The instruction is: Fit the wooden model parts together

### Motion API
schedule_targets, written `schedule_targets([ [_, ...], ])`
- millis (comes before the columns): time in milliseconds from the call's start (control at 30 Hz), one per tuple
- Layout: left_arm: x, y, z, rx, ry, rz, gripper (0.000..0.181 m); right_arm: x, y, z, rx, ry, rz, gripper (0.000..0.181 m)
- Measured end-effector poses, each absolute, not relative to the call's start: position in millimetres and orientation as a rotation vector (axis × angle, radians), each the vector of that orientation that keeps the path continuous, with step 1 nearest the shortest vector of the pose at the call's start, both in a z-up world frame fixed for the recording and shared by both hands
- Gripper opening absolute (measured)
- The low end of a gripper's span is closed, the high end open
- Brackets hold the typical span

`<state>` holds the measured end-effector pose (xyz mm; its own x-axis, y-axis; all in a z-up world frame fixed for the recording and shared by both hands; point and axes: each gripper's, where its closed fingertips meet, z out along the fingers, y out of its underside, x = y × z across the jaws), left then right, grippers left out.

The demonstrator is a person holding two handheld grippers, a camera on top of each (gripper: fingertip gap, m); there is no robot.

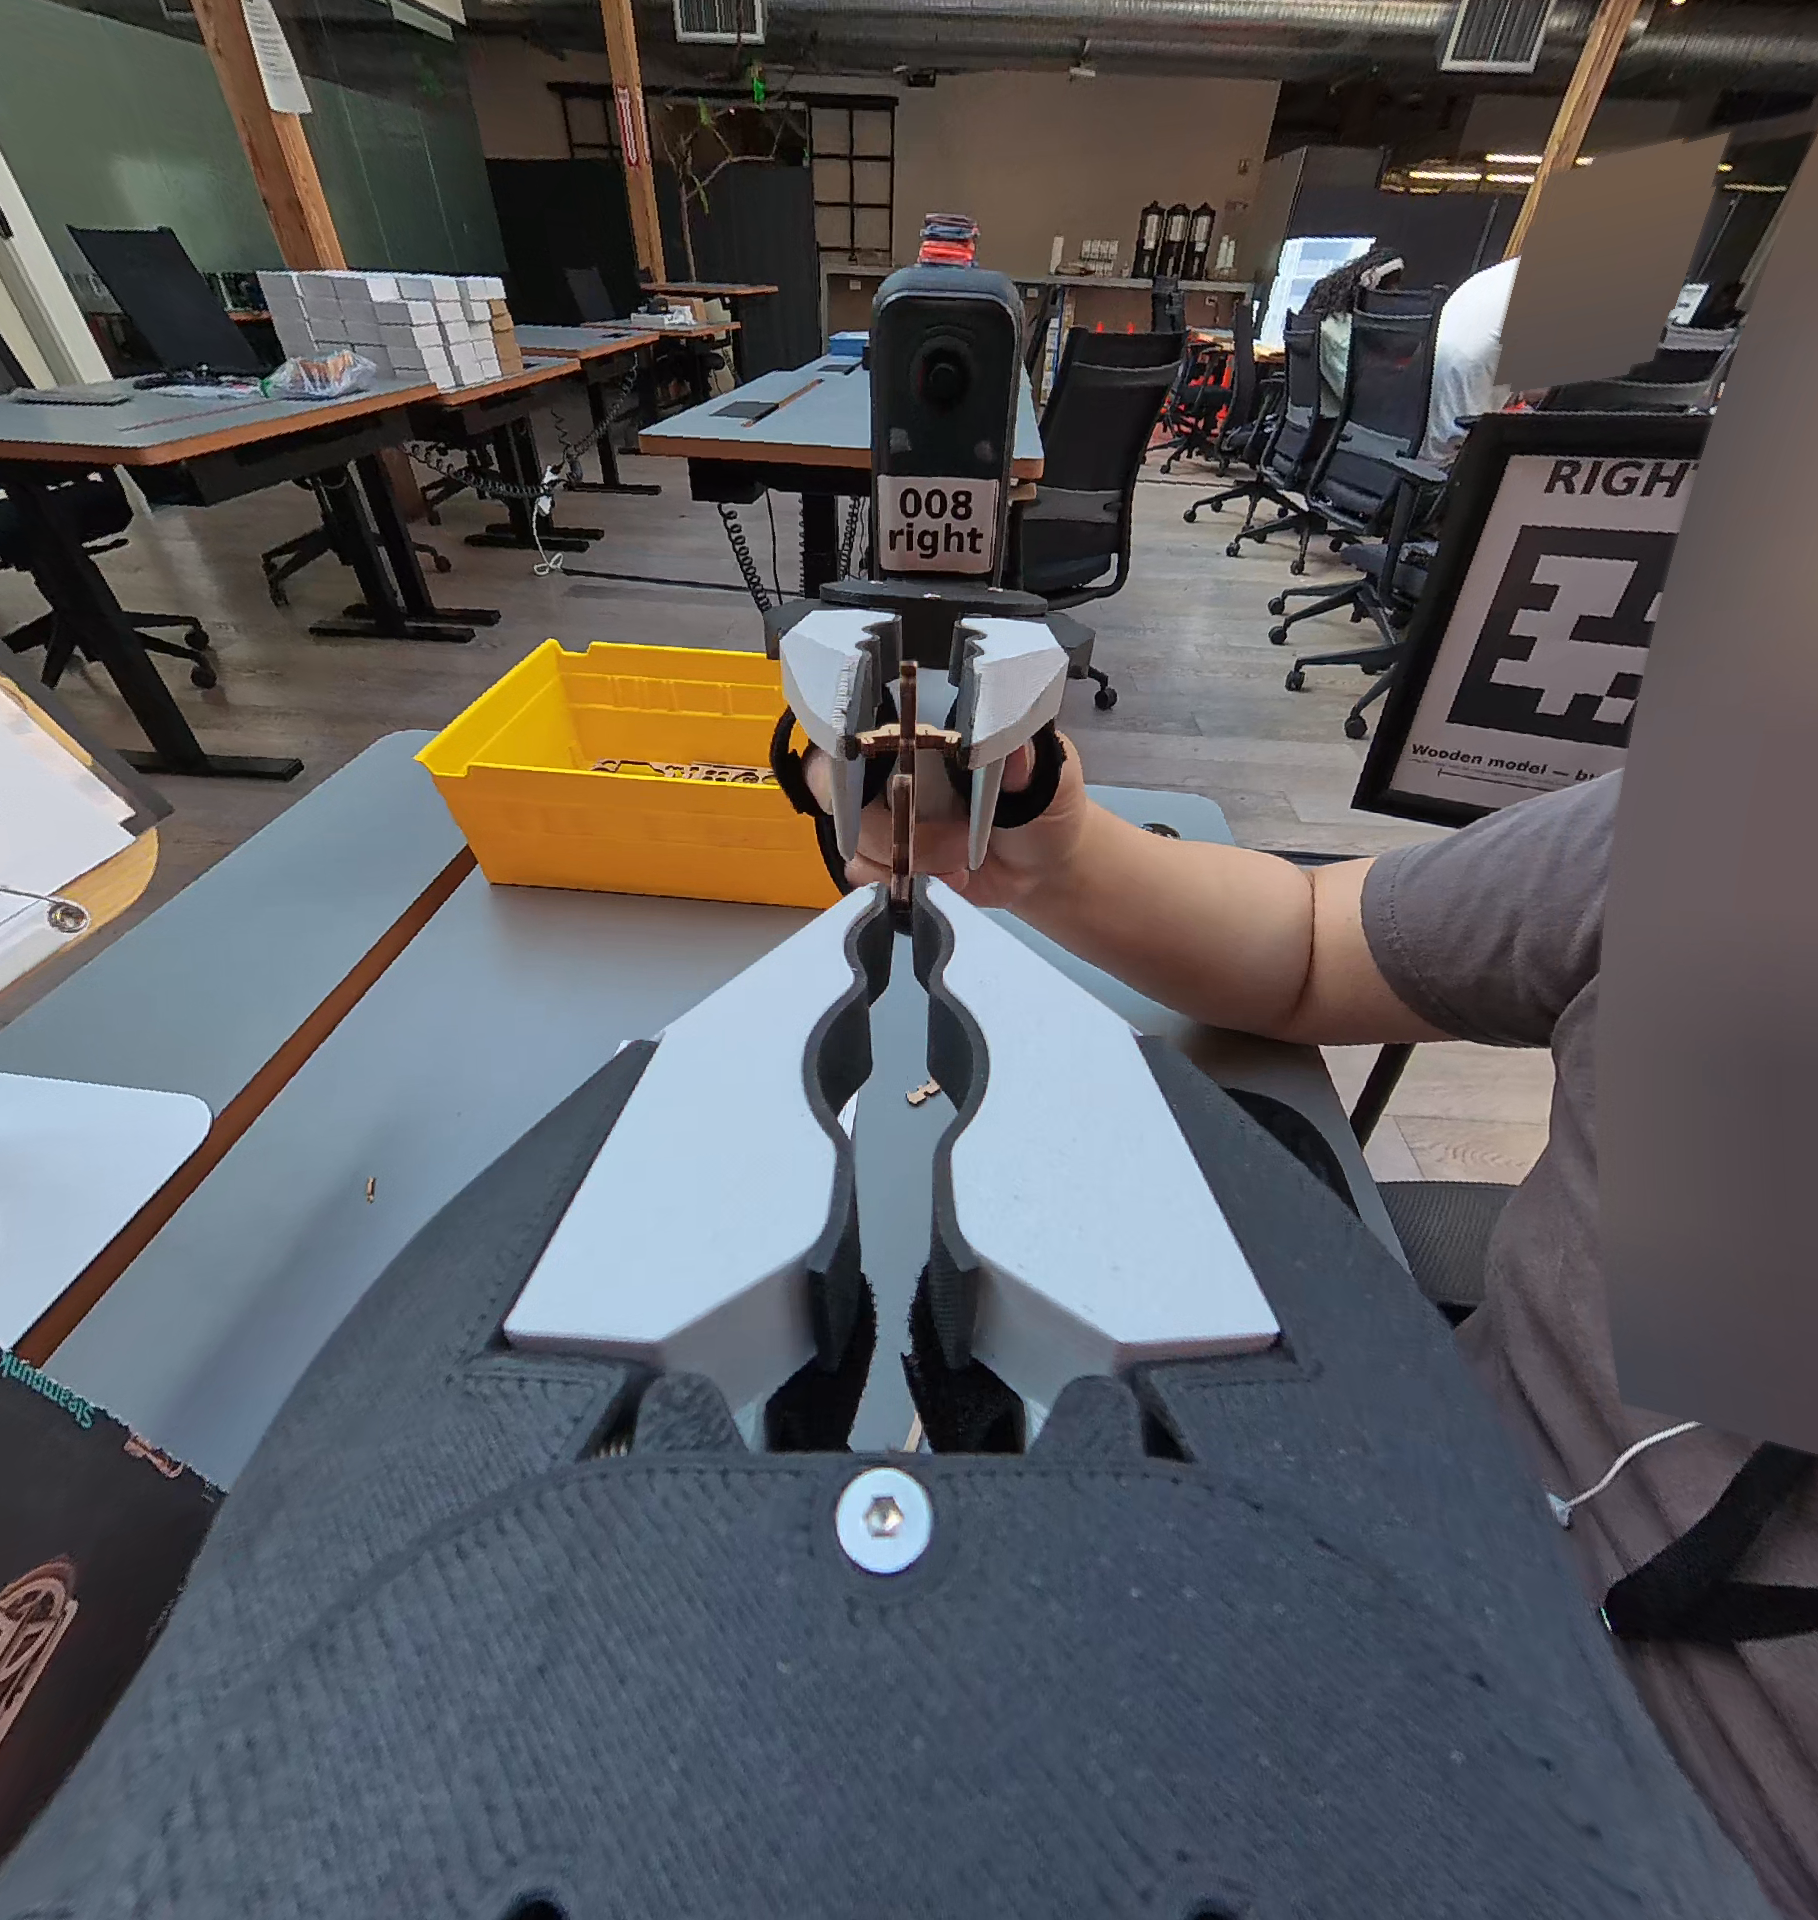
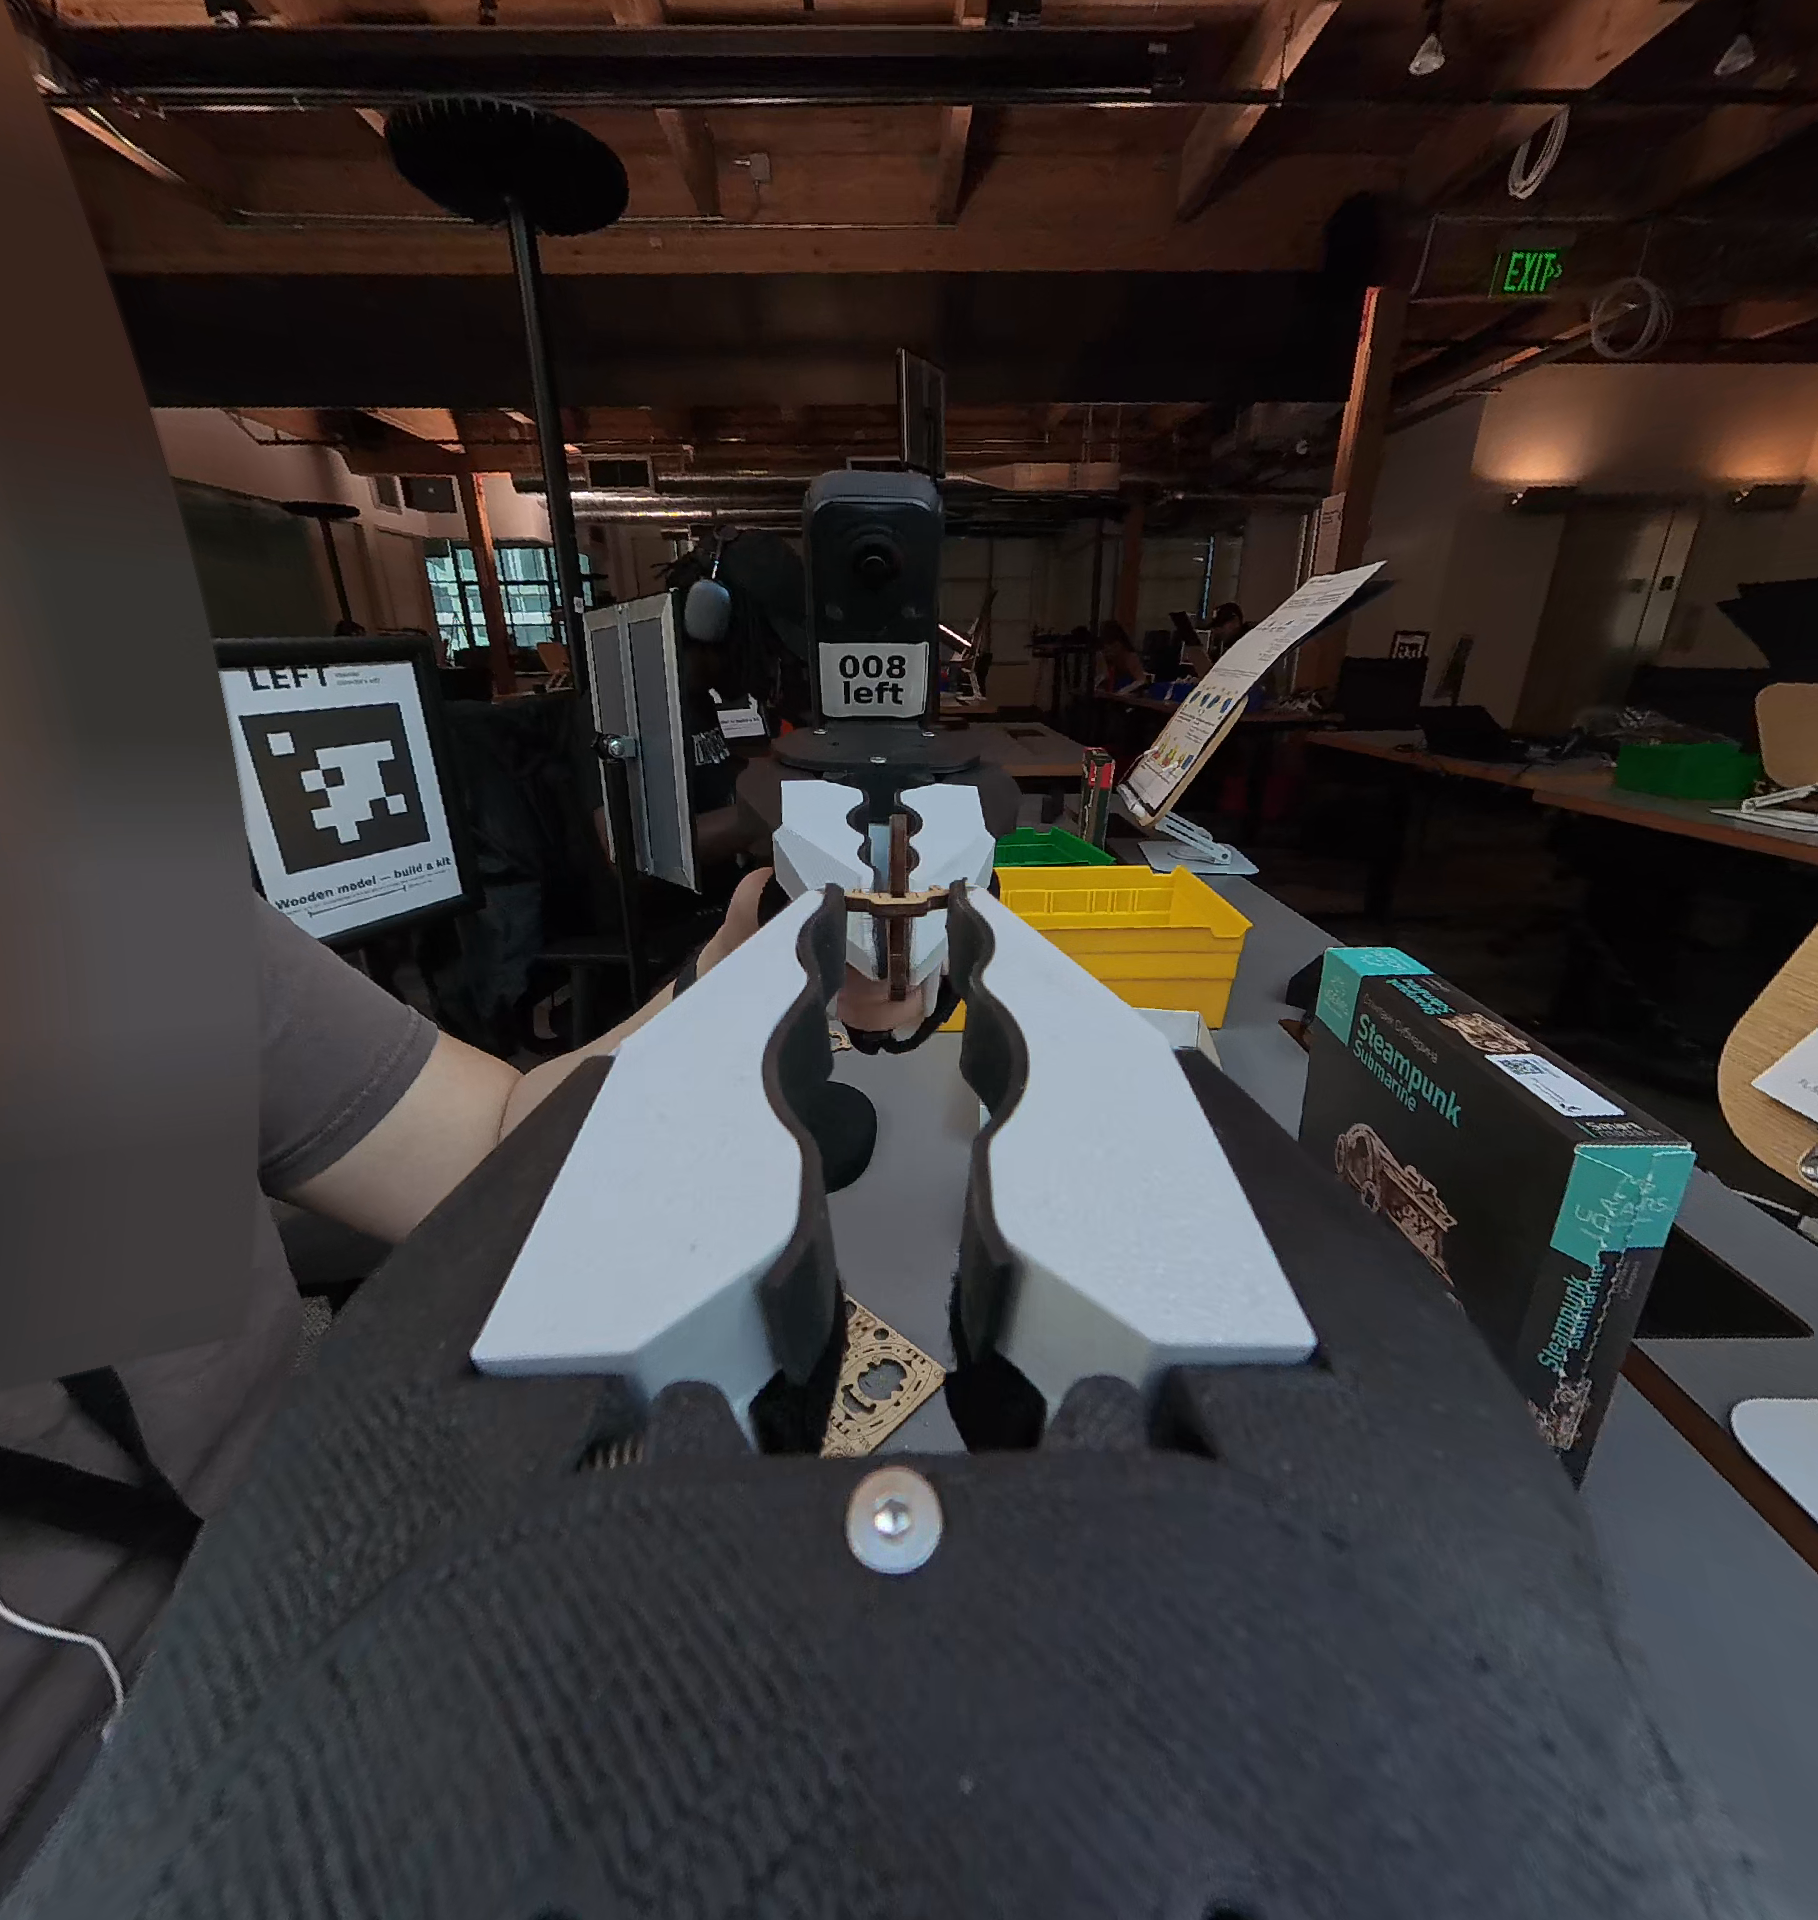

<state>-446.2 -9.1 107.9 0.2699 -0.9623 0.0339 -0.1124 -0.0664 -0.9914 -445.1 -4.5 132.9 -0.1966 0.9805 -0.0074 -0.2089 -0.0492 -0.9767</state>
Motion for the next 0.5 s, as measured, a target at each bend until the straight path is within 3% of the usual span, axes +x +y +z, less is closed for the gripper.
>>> schedule_targets([
  [500, -442.9, -7.1, 115.3, -1.396, 1.021, -0.993, 0.000, -443.0, 1.4, 137.9, -0.920, -1.069, 1.525, 0.017],
])
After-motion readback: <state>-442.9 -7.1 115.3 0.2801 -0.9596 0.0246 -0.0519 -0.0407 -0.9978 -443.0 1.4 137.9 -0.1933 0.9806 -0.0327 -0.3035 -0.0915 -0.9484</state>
